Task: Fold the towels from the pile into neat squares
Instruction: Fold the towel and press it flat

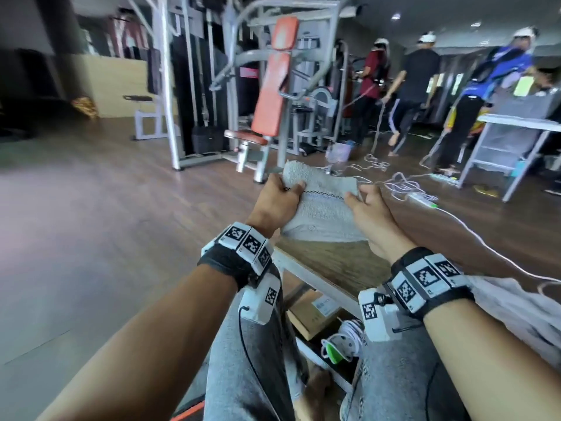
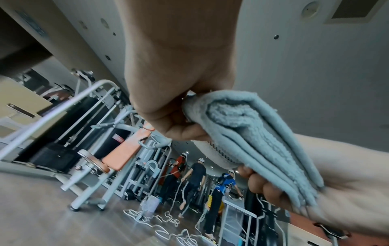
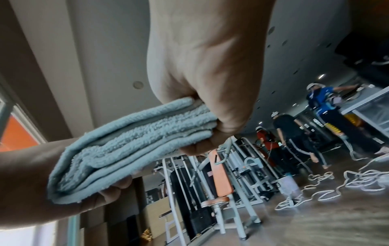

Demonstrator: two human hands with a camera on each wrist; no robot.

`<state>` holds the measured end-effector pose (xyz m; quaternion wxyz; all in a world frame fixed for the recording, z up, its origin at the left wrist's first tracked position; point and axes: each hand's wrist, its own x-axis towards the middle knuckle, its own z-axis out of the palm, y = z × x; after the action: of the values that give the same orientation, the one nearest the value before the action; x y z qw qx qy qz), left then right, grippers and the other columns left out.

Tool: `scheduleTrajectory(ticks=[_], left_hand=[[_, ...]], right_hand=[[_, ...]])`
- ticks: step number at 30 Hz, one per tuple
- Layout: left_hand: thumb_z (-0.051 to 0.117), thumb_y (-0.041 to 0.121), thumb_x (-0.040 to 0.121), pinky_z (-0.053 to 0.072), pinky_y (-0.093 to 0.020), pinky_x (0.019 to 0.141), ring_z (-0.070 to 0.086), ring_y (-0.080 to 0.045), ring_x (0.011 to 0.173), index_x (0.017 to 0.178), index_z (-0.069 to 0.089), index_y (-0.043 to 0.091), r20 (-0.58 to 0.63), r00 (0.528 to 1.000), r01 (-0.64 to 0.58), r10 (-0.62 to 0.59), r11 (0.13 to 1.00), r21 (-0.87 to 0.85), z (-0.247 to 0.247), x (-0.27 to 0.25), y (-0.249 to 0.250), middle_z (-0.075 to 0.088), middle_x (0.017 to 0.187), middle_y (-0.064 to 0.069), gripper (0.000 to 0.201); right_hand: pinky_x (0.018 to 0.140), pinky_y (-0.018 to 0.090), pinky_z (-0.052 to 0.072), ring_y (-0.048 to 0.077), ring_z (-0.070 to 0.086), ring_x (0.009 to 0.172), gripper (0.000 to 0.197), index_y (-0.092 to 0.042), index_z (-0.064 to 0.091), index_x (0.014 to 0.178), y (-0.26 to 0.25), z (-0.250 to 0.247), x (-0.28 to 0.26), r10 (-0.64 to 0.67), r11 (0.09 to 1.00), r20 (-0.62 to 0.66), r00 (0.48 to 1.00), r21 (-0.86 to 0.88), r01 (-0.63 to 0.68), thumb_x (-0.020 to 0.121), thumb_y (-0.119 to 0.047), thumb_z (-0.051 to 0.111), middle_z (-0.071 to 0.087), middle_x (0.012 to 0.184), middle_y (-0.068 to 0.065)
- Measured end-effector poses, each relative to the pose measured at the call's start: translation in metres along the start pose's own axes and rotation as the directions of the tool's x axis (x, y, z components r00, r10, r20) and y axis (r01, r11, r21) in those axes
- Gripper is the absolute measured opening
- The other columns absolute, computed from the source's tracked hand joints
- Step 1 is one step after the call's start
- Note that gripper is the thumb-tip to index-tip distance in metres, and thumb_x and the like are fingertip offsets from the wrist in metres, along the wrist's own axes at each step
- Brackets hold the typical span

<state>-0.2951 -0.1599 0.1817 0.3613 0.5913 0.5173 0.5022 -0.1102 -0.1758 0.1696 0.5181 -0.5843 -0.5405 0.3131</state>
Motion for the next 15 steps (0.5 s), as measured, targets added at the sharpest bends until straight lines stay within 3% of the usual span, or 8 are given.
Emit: scheduleTrajectory(ticks=[2,6,7,9,11,15], left_hand=[[0.061,0.036,0.095,0.047,-0.020,0.067,0.060,-0.013,0.087,0.112,0.049,0.012,-0.073,0.997,0.001,0.002,0.999,0.034,-0.017,-0.003,0.002,0.060,0.092,0.005,0.032],[0.064,0.036,0.093,0.043,-0.007,0.059,0.058,-0.007,0.077,0.103,0.048,0.014,-0.191,0.981,0.054,-0.036,0.995,0.089,-0.047,-0.004,-0.007,0.057,0.084,0.008,0.029],[0.066,0.037,0.091,0.046,-0.010,0.060,0.060,-0.009,0.078,0.101,0.049,0.013,-0.216,0.975,0.078,-0.056,0.992,0.097,-0.053,-0.007,-0.010,0.059,0.083,0.006,0.031],[0.071,0.043,0.084,0.054,-0.027,0.073,0.066,-0.021,0.088,0.099,0.054,0.012,-0.249,0.961,0.149,-0.119,0.983,0.104,-0.064,-0.008,-0.021,0.066,0.089,-0.001,0.038],[0.072,0.048,0.079,0.055,-0.034,0.081,0.066,-0.024,0.093,0.106,0.055,0.013,-0.289,0.936,0.243,-0.202,0.963,0.113,-0.074,-0.013,-0.035,0.067,0.098,-0.004,0.047],[0.070,0.047,0.074,0.057,-0.041,0.088,0.066,-0.024,0.094,0.115,0.048,0.009,-0.341,0.882,0.369,-0.325,0.927,0.072,-0.101,-0.030,-0.073,0.066,0.108,-0.011,0.060]], right_hand=[[0.077,0.023,0.039,0.011,0.051,0.107,0.029,-0.015,0.040,0.129,-0.004,0.018,0.002,-0.006,1.000,0.047,0.999,0.026,0.005,0.105,-0.028,0.050,0.056,0.120,-0.004],[0.074,0.023,0.036,0.013,0.049,0.106,0.035,-0.015,0.039,0.134,-0.010,0.053,0.002,-0.002,0.999,0.128,0.992,0.050,-0.005,0.104,-0.028,0.051,0.052,0.120,-0.001],[0.075,0.024,0.035,0.011,0.048,0.103,0.036,-0.015,0.038,0.135,-0.010,0.061,0.002,0.002,0.998,0.147,0.989,0.056,-0.010,0.104,-0.028,0.052,0.051,0.116,-0.003],[0.071,0.024,0.037,0.006,0.047,0.090,0.031,-0.015,0.040,0.130,-0.006,0.078,0.003,0.002,0.998,0.186,0.983,0.055,-0.012,0.103,-0.025,0.053,0.049,0.103,-0.006],[0.068,0.027,0.038,0.005,0.046,0.080,0.027,-0.017,0.041,0.123,-0.001,0.096,0.002,0.034,0.999,0.238,0.971,0.026,-0.041,0.100,-0.022,0.054,0.048,0.097,-0.006],[0.071,0.031,0.039,0.020,0.052,0.098,0.041,-0.014,0.040,0.127,0.012,0.134,-0.006,0.167,0.986,0.378,0.911,-0.053,-0.159,0.091,-0.019,0.059,0.051,0.109,0.003]])
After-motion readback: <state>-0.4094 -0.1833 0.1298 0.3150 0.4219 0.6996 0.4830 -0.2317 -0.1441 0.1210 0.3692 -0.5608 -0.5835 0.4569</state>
